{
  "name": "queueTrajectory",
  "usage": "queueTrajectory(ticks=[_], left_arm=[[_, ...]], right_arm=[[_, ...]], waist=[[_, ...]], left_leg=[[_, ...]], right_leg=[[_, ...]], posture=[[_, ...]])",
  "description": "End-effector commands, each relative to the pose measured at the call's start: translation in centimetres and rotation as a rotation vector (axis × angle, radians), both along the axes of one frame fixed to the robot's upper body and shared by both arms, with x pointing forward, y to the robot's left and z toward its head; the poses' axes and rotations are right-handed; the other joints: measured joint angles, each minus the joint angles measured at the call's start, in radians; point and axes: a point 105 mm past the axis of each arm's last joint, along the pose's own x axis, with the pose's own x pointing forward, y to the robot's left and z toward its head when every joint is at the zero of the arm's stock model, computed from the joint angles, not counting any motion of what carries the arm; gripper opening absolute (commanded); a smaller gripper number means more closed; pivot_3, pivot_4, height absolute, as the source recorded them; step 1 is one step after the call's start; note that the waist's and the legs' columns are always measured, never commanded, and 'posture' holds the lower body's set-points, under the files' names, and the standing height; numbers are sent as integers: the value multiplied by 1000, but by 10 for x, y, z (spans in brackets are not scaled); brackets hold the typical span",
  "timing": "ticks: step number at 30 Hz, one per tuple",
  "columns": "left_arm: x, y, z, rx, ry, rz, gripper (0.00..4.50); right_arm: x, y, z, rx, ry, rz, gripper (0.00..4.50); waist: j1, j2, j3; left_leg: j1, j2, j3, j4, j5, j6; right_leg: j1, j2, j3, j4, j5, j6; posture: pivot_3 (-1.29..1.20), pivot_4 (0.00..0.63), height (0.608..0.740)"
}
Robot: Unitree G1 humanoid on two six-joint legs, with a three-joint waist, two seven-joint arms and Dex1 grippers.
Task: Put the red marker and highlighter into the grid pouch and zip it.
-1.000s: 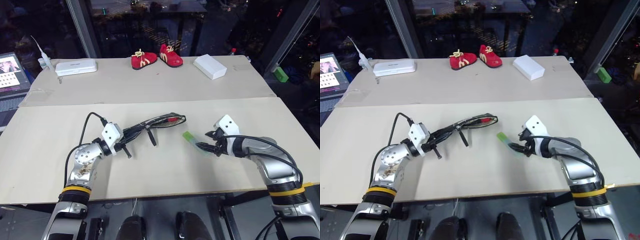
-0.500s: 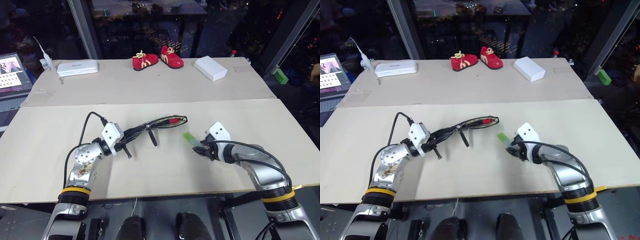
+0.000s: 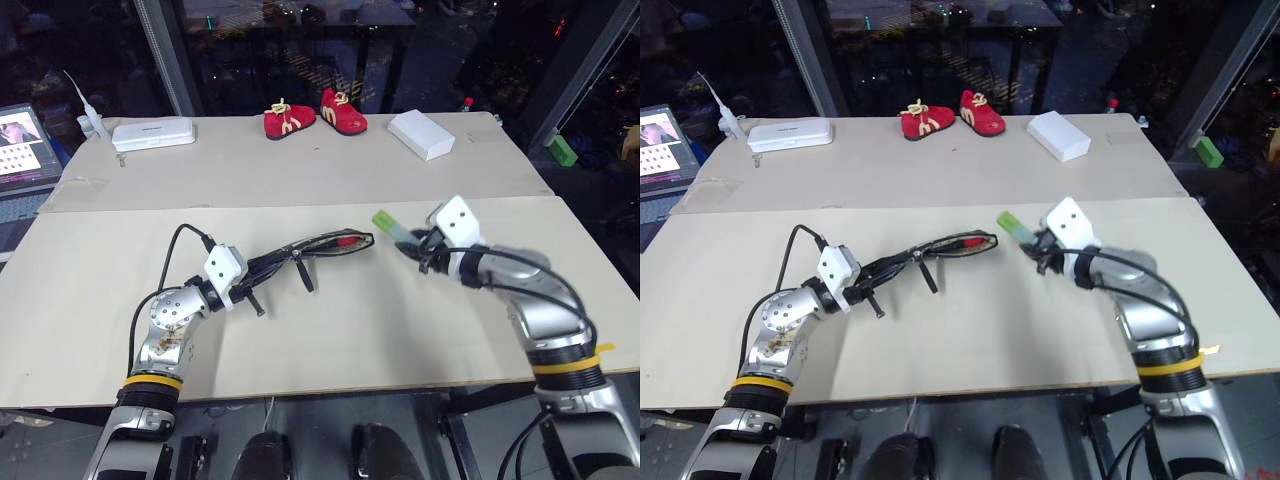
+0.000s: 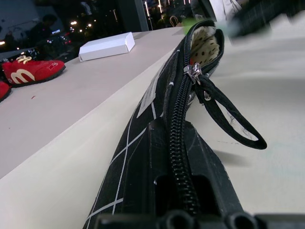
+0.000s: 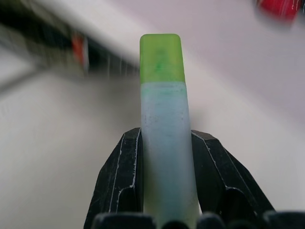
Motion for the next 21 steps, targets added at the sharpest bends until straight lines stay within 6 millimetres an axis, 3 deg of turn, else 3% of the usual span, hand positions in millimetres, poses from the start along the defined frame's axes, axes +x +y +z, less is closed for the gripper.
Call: queueTrajectory(ticks=[1,7,21], left_arm=[[0,-3,10,-4,-49,-11,0],[-1,-5,9,-7,-50,-15,0],[-5,-8,3,22,-49,-37,0]], right_arm=[[-17,18,24,-139,-133,167,1045],[-39,28,2,-304,-92,319,1045],[-27,41,-17,-375,-86,340,1045]], waist=[[1,0,0],[5,0,0],[1,0,0]], left_leg=[[0,0,0,0,0,0],[-1,0,1,0,0,0],[0,0,1,0,0,0]], right_leg=[[0,0,0,0,0,0],[1,0,-3,-1,0,0],[1,0,-2,-1,0,0]], posture=[[0,150,740],[0,150,740],[0,150,740]])
